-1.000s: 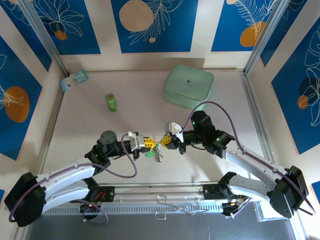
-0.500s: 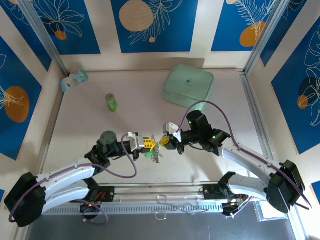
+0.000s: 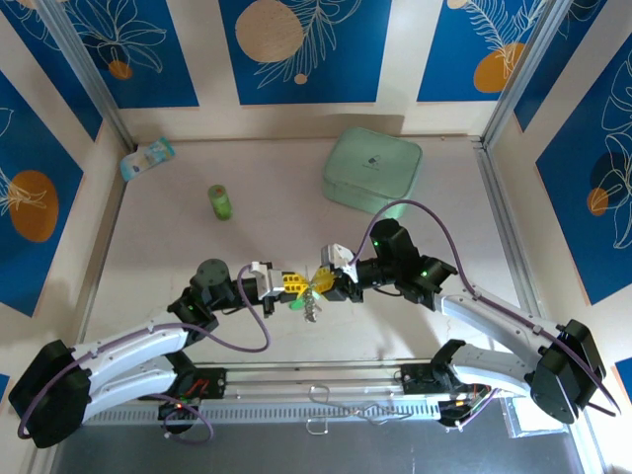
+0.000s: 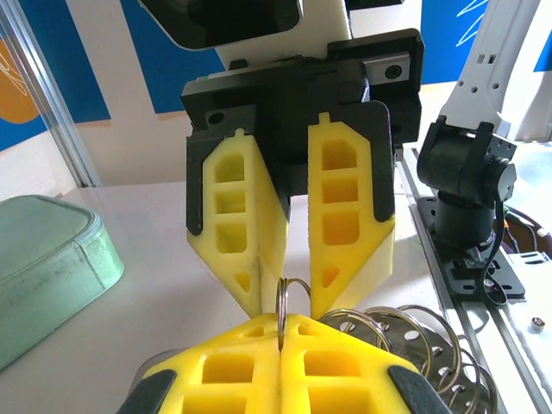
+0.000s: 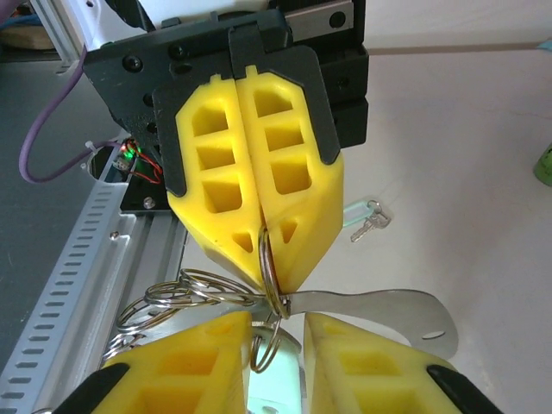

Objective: Put the keys on the keyring

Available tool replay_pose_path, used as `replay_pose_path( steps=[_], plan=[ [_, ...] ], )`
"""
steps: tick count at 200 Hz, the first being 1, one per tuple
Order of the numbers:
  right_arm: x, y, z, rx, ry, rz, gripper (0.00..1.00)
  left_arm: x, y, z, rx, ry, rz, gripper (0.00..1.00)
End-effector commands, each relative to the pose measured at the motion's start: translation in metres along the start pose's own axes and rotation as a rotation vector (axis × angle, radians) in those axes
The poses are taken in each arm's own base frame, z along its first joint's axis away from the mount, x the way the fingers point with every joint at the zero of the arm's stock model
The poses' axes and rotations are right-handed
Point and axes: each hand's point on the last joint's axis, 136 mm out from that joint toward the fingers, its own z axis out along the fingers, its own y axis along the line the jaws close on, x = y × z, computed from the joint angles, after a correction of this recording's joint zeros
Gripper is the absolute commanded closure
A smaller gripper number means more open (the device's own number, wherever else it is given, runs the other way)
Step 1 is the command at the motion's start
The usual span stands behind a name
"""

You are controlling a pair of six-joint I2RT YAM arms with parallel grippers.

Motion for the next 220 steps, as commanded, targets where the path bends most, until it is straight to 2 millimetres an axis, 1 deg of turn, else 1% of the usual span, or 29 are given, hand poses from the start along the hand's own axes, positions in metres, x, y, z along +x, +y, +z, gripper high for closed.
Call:
replay_pose_path(
  steps=[1, 19, 31, 55, 79, 100, 108, 118, 124, 133, 164, 190, 205, 220],
  plan=[
    [-0.016, 0.000, 0.000, -0.003, -0.042, -0.028, 0.80, -0.021, -0.006, 0.002, 0.038, -0.072, 0.039, 1.00],
    [-0.016, -0.001, 0.000, 0.001, -0.041, -0.027, 0.81, -0.021, -0.006, 0.001, 0.040, -0.073, 0.042, 1.00],
    [-0.016, -0.002, 0.000, 0.007, -0.041, -0.027, 0.79, -0.021, -0.006, 0.001, 0.037, -0.073, 0.042, 1.00],
    [-0.018, -0.002, 0.000, 0.008, -0.046, -0.033, 0.79, -0.020, -0.006, 0.001, 0.038, -0.070, 0.041, 1.00],
    [-0.020, -0.001, 0.001, -0.004, -0.051, -0.032, 0.88, -0.021, -0.005, 0.002, 0.036, -0.072, 0.042, 1.00],
    [-0.022, -0.001, 0.002, -0.013, -0.058, -0.036, 1.00, -0.017, 0.001, 0.002, 0.003, -0.054, 0.029, 1.00],
    [-0.021, 0.000, 0.002, -0.018, -0.052, -0.039, 1.00, -0.013, 0.005, 0.003, -0.024, -0.036, 0.020, 0.91],
    [-0.019, 0.000, 0.002, -0.015, -0.035, -0.044, 1.00, -0.009, 0.008, 0.002, -0.039, -0.007, 0.019, 0.83],
    [-0.017, 0.000, 0.001, -0.010, -0.021, -0.048, 1.00, -0.006, 0.008, 0.002, -0.042, 0.014, 0.021, 0.80],
    [-0.016, -0.001, 0.000, -0.003, 0.000, -0.057, 1.00, -0.003, 0.008, 0.001, -0.042, 0.051, 0.019, 0.79],
    [-0.008, -0.005, -0.003, 0.032, 0.112, -0.099, 1.00, 0.009, 0.006, -0.002, -0.018, 0.176, 0.033, 0.78],
    [0.000, -0.006, -0.001, 0.030, 0.213, -0.135, 1.00, 0.007, 0.003, -0.003, 0.011, 0.213, 0.044, 0.79],
    [-0.002, -0.005, 0.000, 0.026, 0.237, -0.160, 1.00, 0.004, 0.003, -0.002, 0.020, 0.216, 0.051, 0.81],
    [-0.005, -0.004, 0.002, 0.020, 0.246, -0.179, 1.00, 0.002, 0.003, -0.001, 0.029, 0.216, 0.054, 0.85]
  ],
)
